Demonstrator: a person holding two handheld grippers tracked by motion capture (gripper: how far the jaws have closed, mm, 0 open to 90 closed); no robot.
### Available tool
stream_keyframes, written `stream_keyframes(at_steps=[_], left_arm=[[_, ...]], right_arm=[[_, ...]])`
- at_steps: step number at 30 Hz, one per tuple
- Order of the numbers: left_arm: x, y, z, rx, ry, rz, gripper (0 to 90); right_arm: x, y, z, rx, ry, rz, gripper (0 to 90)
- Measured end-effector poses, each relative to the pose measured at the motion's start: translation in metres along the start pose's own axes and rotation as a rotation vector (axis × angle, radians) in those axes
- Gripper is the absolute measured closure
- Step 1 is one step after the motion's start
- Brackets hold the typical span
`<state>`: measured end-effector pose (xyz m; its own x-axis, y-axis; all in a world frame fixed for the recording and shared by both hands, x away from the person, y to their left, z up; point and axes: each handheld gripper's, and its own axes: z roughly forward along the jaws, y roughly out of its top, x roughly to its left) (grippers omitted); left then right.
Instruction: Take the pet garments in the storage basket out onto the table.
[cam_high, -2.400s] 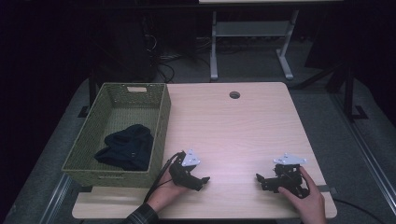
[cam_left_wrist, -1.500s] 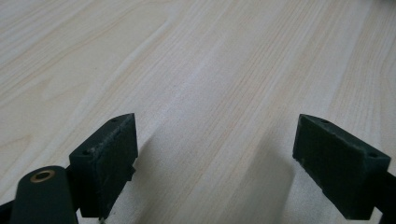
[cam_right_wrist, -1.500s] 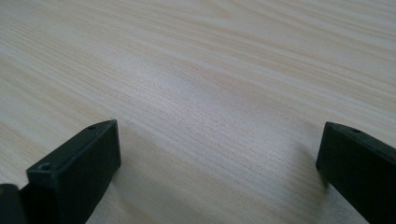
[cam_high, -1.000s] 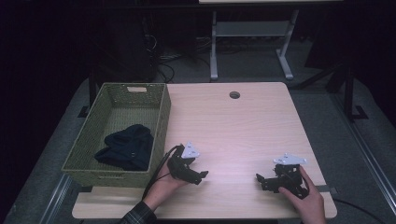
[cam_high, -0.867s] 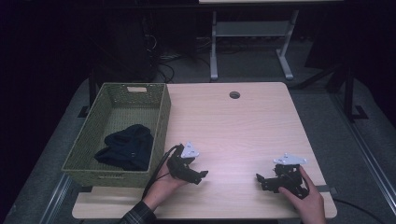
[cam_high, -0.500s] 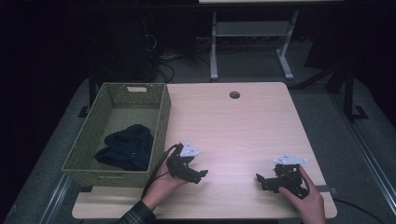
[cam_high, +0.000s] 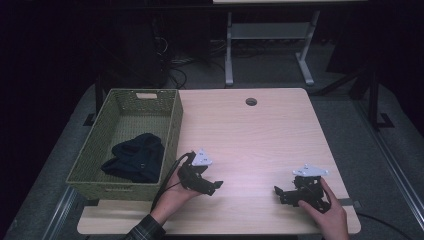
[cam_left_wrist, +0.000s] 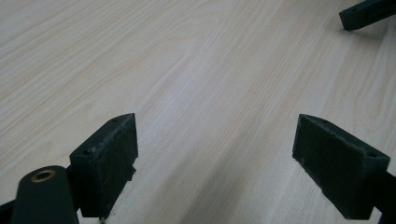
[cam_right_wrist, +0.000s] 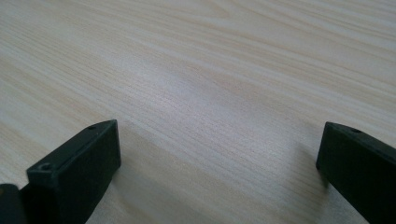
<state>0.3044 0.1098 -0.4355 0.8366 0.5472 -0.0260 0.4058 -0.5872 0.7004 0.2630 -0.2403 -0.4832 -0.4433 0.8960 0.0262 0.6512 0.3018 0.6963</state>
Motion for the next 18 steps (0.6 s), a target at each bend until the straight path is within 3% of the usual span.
stream_keyframes(at_steps=[18], left_arm=[[0.0003, 0.0085, -0.0072, 0.002, -0.009, 0.003, 14.0]], right_arm=[[0.0001, 0.0, 0.0, 0.0, 0.0, 0.0, 0.0]])
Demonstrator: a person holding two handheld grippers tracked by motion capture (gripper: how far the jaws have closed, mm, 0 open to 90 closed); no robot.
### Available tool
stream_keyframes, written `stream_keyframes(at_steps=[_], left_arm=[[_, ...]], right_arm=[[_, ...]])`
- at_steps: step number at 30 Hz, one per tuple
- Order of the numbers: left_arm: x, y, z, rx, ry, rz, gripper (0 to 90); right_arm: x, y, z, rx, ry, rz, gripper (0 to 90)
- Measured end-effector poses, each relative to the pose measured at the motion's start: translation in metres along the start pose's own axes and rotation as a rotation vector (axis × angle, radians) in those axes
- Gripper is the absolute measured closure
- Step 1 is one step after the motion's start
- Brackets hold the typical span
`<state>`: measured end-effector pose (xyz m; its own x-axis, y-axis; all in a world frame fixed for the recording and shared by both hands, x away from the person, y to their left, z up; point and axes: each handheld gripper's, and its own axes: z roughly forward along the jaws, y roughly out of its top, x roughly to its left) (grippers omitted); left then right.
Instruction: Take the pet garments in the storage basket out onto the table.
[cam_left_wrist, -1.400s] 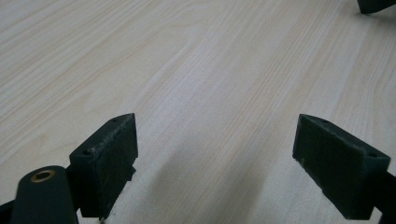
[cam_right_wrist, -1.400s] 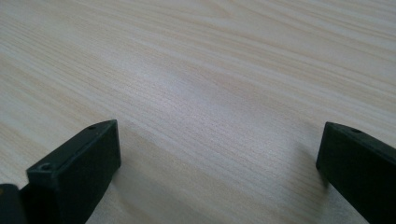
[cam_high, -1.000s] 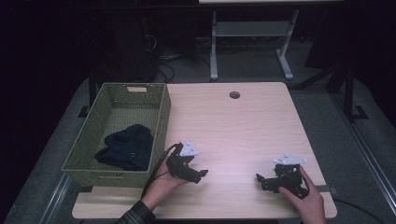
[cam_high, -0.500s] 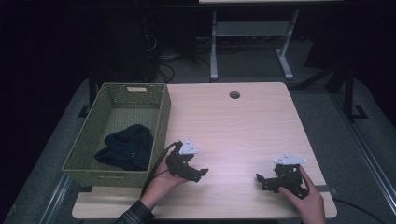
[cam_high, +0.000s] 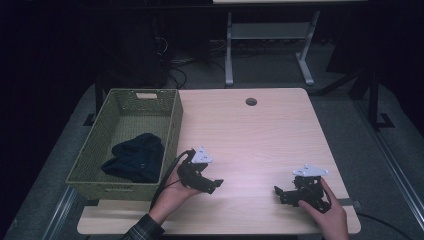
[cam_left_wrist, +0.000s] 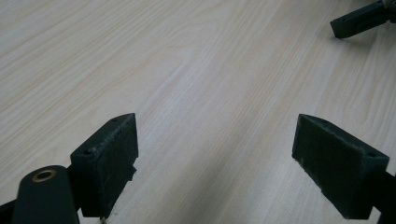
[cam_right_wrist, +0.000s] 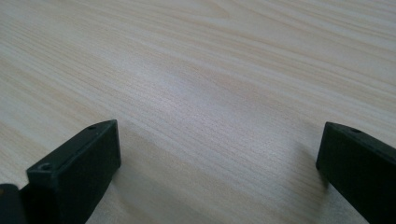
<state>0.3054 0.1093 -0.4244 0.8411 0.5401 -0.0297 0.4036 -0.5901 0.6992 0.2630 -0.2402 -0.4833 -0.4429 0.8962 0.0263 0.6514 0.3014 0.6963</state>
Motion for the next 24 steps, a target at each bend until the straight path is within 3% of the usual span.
stream_keyframes(at_steps=[24], left_arm=[[0.003, 0.016, -0.013, -0.023, 0.001, 0.004, 14.0]], right_arm=[[0.0, 0.0, 0.0, 0.0, 0.0, 0.0, 0.0]])
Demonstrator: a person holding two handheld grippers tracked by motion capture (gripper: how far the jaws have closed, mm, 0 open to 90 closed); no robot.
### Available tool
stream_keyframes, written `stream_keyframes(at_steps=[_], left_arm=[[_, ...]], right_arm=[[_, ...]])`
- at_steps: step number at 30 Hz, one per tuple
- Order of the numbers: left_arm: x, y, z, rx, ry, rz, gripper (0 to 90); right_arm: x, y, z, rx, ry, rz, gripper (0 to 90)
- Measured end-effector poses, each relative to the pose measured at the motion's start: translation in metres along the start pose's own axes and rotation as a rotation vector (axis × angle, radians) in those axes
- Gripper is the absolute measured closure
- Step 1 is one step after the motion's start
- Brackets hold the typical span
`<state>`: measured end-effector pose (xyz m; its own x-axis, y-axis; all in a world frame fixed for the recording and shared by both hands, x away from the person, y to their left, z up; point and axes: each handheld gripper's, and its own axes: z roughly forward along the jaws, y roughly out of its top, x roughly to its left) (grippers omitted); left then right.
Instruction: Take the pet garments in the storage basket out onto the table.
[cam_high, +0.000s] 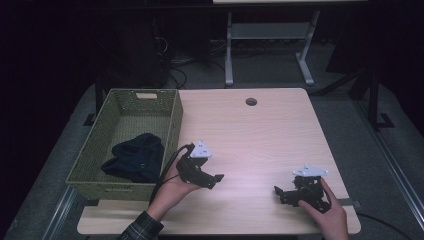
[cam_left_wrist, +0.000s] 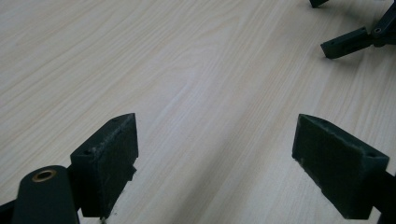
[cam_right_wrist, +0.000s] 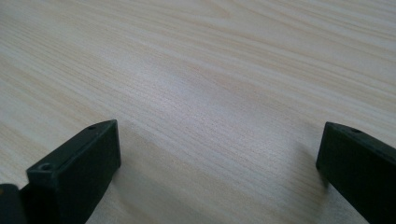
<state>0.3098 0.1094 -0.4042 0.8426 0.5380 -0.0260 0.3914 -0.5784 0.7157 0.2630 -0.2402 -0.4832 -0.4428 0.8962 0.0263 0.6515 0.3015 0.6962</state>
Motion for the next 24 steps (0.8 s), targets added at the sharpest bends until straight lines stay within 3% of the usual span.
stream_keyframes(at_steps=[24], left_arm=[[0.009, 0.02, -0.016, -0.037, 0.006, 0.001, 14.0]], right_arm=[[0.0, 0.0, 0.0, 0.0, 0.0, 0.0, 0.0]])
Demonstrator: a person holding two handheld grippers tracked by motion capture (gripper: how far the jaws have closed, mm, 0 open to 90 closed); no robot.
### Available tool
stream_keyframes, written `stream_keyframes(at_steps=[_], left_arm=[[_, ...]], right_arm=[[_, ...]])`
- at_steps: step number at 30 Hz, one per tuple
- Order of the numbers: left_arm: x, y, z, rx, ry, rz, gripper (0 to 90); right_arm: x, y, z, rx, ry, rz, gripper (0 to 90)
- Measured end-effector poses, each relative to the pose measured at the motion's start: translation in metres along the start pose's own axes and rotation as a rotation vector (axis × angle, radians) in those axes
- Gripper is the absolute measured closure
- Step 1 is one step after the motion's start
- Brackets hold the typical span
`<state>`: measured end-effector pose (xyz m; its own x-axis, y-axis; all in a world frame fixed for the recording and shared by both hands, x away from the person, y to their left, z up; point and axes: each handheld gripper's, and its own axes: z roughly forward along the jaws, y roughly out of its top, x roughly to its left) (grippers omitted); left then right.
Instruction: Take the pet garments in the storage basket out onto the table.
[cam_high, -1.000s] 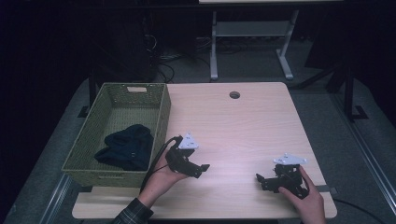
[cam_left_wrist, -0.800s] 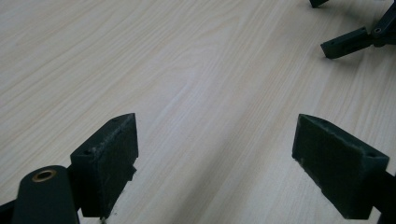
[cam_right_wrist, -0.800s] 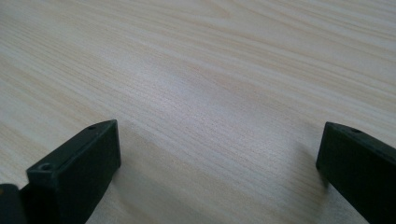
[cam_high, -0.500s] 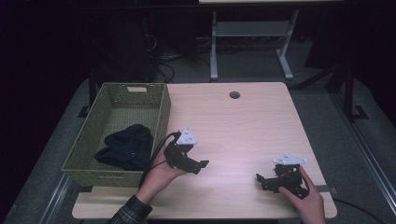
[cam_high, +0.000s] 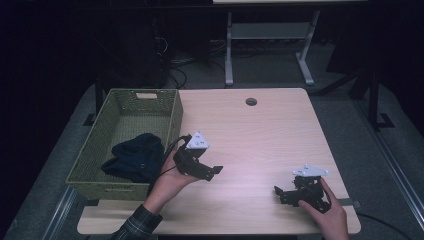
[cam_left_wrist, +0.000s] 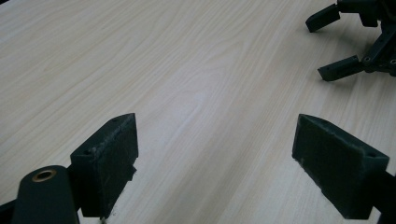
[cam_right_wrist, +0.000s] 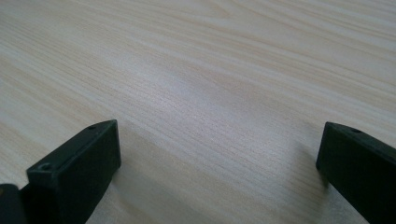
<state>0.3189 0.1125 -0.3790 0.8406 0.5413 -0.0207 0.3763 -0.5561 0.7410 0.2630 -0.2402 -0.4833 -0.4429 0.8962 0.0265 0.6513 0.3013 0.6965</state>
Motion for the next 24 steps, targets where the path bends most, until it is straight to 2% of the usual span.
stream_keyframes(at_steps=[7, 24], left_arm=[[0.006, 0.005, -0.004, 0.008, -0.007, 0.003, 14.0], [0.025, 0.005, -0.029, -0.024, 0.037, -0.033, 14.1]], right_arm=[[0.0, 0.0, 0.0, 0.0, 0.0, 0.0, 0.0], [0.0, 0.0, 0.0, 0.0, 0.004, -0.005, 0.0]])
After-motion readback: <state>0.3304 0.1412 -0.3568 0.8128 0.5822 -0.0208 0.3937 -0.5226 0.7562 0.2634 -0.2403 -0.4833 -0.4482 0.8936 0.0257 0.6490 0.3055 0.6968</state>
